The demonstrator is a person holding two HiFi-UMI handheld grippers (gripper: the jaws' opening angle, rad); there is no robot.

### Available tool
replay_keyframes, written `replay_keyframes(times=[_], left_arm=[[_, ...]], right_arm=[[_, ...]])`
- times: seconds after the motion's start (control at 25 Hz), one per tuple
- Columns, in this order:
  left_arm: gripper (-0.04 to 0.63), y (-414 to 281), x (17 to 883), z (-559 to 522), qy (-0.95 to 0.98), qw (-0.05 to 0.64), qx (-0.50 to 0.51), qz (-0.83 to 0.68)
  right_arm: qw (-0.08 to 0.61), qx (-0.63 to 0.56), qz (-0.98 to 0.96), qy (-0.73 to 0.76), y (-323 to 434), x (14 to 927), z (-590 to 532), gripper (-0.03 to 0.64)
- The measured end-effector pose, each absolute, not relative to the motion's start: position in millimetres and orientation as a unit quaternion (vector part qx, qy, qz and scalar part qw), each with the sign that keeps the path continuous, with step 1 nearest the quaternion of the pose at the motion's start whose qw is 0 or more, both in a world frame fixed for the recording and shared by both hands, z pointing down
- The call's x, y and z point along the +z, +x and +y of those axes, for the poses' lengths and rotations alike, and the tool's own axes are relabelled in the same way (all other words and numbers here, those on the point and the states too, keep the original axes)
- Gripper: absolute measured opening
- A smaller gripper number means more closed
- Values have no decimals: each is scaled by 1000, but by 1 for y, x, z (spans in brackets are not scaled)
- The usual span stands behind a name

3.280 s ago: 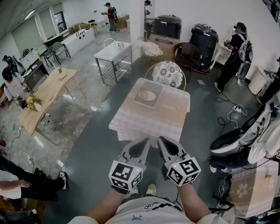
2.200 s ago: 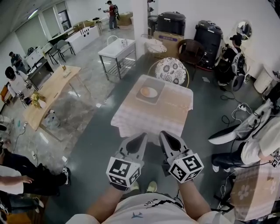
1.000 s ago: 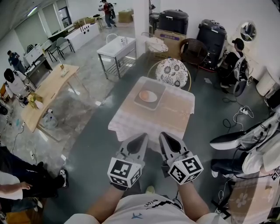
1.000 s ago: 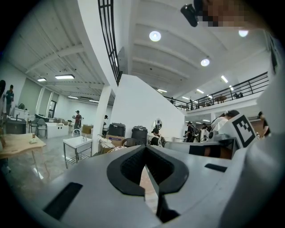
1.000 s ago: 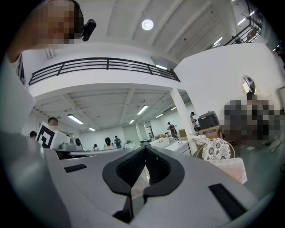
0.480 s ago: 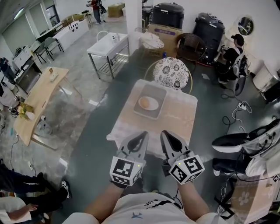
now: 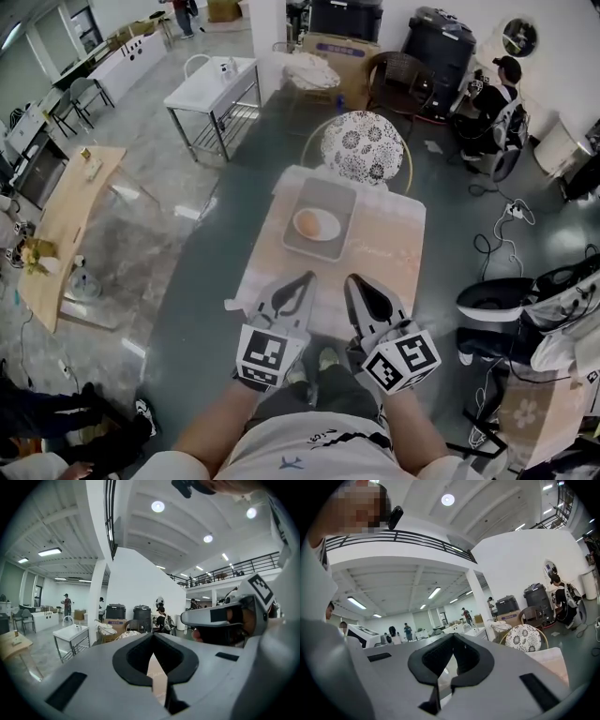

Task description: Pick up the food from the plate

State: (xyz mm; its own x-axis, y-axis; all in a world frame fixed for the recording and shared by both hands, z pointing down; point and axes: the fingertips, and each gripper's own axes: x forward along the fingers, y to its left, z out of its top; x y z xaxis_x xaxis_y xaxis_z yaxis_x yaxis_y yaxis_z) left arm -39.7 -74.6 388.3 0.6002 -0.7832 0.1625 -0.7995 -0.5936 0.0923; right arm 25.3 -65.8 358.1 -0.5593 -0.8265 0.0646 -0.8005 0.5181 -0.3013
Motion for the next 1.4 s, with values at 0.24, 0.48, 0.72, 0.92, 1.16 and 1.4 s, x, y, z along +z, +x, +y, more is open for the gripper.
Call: replay_keyframes(times=[0.24, 0.48, 0.72, 0.92, 1.16, 1.4], left_arm=[[6, -37, 413, -117, 890, 85, 66, -444], [6, -32, 441, -165, 891, 86, 83, -439], [6, -34, 471, -218, 890, 78, 98, -439], [6, -32, 508, -246, 900, 69, 109, -417], [83, -20, 565, -260, 919, 74, 128, -364], [229, -8, 615, -278, 928, 64, 152, -334]], right_arm=[[36, -166, 868, -467, 24, 383, -108, 15], [25, -178, 871, -457, 25, 406, -159, 15], [16, -200, 872, -446, 25, 441, -209, 15], [17, -213, 866, -452, 23, 478, -236, 15], [19, -217, 862, -458, 20, 513, -252, 15], [23, -219, 858, -465, 26, 541, -261, 15]])
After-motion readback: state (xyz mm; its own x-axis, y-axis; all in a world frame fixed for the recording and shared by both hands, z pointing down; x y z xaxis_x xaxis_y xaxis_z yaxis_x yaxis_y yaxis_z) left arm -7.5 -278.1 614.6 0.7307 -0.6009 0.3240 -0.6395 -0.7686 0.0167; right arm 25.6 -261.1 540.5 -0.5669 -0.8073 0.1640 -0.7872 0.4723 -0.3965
